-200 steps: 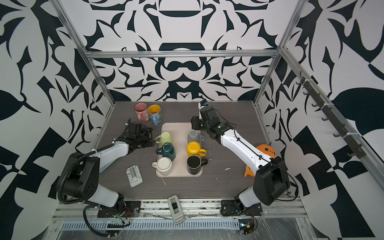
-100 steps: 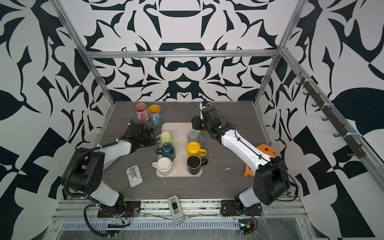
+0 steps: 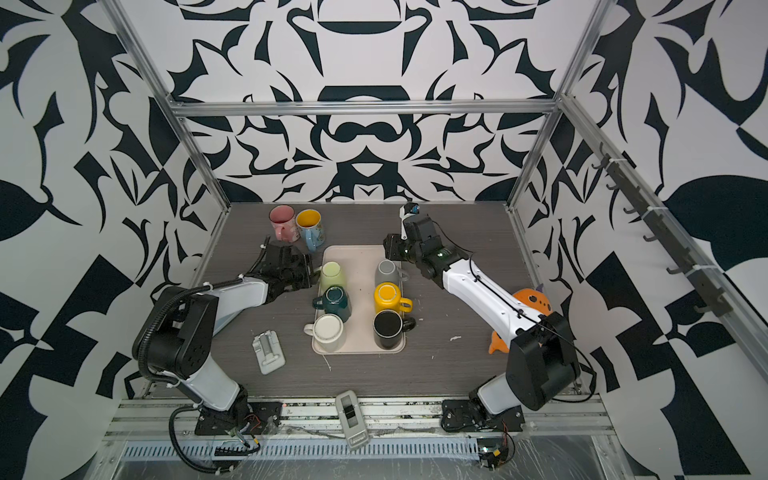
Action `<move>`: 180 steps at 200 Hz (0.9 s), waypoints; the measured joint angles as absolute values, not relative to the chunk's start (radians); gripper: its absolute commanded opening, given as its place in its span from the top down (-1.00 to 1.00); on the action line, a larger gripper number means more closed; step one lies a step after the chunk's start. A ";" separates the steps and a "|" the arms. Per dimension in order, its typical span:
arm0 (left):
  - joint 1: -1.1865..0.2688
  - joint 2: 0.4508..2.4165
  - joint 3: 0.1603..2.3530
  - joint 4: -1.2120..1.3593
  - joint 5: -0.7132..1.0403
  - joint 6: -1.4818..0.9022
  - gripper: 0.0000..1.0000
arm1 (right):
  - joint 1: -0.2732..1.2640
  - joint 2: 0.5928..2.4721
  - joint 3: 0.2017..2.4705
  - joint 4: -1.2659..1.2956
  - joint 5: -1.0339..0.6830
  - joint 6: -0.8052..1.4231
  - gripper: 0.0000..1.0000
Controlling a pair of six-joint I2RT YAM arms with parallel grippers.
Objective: Turn the mug right side up
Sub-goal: 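Close the left gripper on the upside-down light green mug's handle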
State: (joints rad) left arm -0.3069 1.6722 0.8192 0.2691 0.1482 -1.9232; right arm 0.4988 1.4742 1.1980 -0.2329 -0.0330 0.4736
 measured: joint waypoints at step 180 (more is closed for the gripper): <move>-0.318 1.718 0.829 0.413 0.202 -1.974 0.98 | 0.484 1.474 1.181 -0.218 -0.035 0.499 -0.07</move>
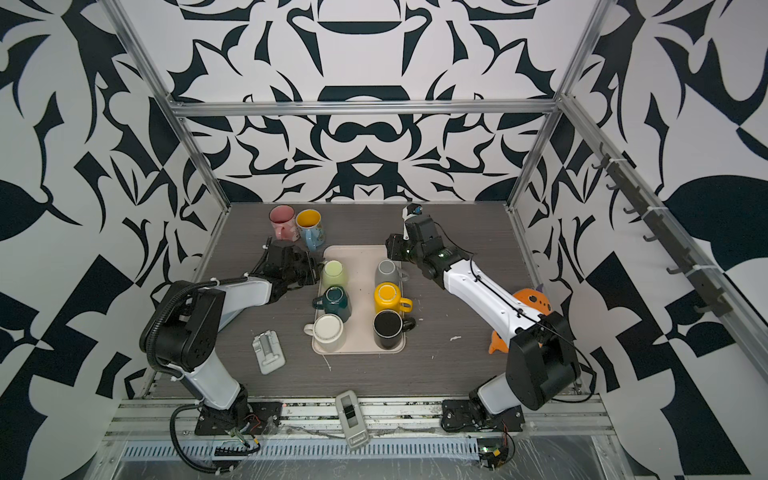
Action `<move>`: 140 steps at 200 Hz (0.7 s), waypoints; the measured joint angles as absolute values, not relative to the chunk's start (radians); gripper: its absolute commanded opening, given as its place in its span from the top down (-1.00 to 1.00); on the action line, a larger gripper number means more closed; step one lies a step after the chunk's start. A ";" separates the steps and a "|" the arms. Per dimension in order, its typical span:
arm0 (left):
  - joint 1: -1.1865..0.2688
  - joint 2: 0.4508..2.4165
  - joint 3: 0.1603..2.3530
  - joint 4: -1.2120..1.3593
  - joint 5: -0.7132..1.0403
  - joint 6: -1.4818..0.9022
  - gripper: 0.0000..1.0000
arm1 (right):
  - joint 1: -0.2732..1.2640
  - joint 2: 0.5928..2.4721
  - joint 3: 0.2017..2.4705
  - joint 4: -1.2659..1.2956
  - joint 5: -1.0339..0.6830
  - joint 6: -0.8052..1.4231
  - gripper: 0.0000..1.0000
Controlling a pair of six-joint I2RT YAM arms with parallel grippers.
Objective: Turn the mug right side up
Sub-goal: 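Close the left gripper on the upside-down light green mug's handle, then lift the light green mug off the tray with the left gripper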
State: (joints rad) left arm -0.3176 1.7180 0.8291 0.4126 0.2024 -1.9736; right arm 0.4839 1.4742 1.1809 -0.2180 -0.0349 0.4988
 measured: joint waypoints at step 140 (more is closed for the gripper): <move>-0.321 1.713 0.905 0.362 0.177 -1.813 1.00 | 0.479 1.473 1.179 -0.216 -0.049 0.499 -0.04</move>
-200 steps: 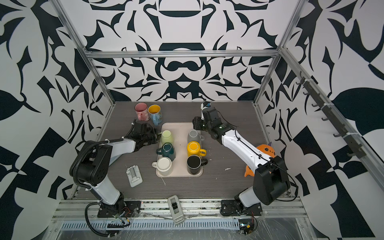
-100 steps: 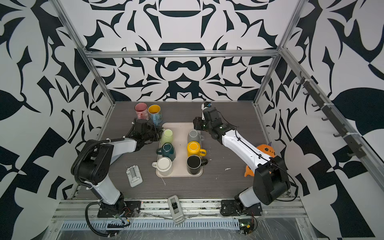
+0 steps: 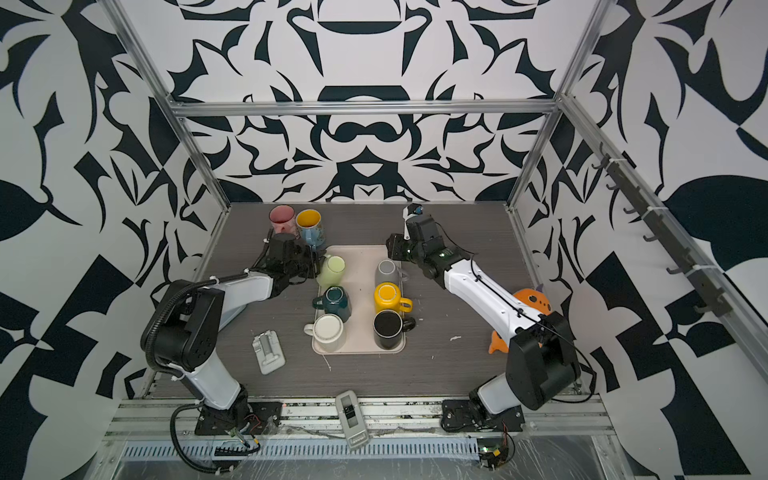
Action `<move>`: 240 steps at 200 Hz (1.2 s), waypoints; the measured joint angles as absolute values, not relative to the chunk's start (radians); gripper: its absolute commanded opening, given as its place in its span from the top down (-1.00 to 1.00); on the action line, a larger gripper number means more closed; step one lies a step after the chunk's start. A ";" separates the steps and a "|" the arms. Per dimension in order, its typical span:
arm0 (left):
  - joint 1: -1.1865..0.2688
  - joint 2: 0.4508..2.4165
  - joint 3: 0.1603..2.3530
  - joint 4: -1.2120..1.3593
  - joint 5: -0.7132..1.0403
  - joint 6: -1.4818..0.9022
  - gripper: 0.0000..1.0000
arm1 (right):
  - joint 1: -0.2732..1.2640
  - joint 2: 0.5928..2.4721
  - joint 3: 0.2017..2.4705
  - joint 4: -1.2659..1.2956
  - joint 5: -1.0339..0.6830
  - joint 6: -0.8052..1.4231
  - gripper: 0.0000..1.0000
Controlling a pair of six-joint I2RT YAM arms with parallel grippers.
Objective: Turn the mug right side up
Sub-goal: 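Lift the light green mug off the tray with the left gripper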
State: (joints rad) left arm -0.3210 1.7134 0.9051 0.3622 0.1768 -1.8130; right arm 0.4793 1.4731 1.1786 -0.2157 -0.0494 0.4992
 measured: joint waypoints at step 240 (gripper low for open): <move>-0.680 1.340 1.061 0.185 0.008 -0.390 1.00 | 0.479 1.343 1.255 -0.289 -0.201 0.433 0.20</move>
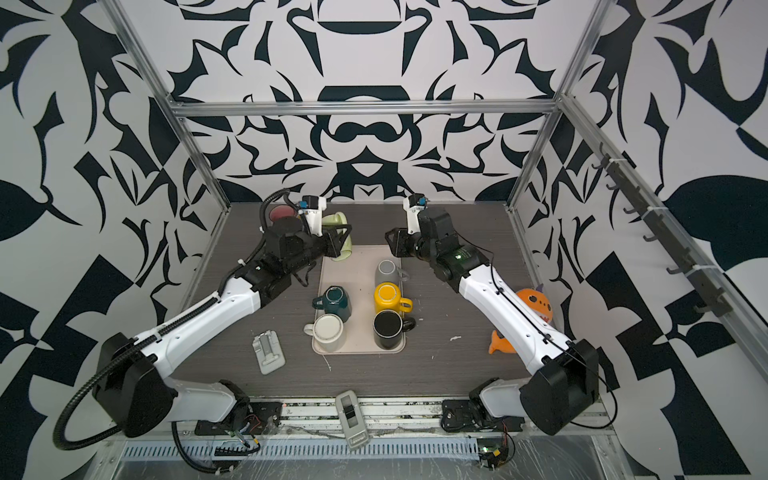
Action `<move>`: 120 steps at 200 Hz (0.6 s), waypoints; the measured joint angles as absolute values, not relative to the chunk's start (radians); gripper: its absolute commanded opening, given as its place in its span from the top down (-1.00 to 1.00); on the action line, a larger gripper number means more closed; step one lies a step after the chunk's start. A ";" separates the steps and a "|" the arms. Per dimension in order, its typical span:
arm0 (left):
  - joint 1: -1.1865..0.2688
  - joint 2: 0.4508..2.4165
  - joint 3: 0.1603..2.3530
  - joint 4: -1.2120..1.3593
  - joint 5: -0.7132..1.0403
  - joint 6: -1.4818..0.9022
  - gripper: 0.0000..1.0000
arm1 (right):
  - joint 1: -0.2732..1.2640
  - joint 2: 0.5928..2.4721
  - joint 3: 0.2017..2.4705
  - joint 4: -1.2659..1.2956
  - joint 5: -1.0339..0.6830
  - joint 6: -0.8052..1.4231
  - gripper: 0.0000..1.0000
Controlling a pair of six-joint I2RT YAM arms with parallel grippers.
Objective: Turn the mug right side up
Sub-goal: 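Lift the light green mug off the tray with the left gripper, then turn the green mug upright with the left gripper while the right gripper grasps its handle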
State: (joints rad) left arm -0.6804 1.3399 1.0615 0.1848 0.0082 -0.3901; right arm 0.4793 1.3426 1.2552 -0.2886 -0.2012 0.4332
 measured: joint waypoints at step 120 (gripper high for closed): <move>-0.940 1.253 0.854 0.484 -0.318 0.531 1.00 | 0.479 1.342 1.402 -0.351 -0.455 0.336 -0.12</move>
State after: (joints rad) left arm -0.9398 1.2530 0.8543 0.4835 -0.3176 0.5312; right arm 0.4793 1.3422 1.4021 -0.3508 -0.4545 0.3363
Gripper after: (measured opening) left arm 0.107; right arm 0.548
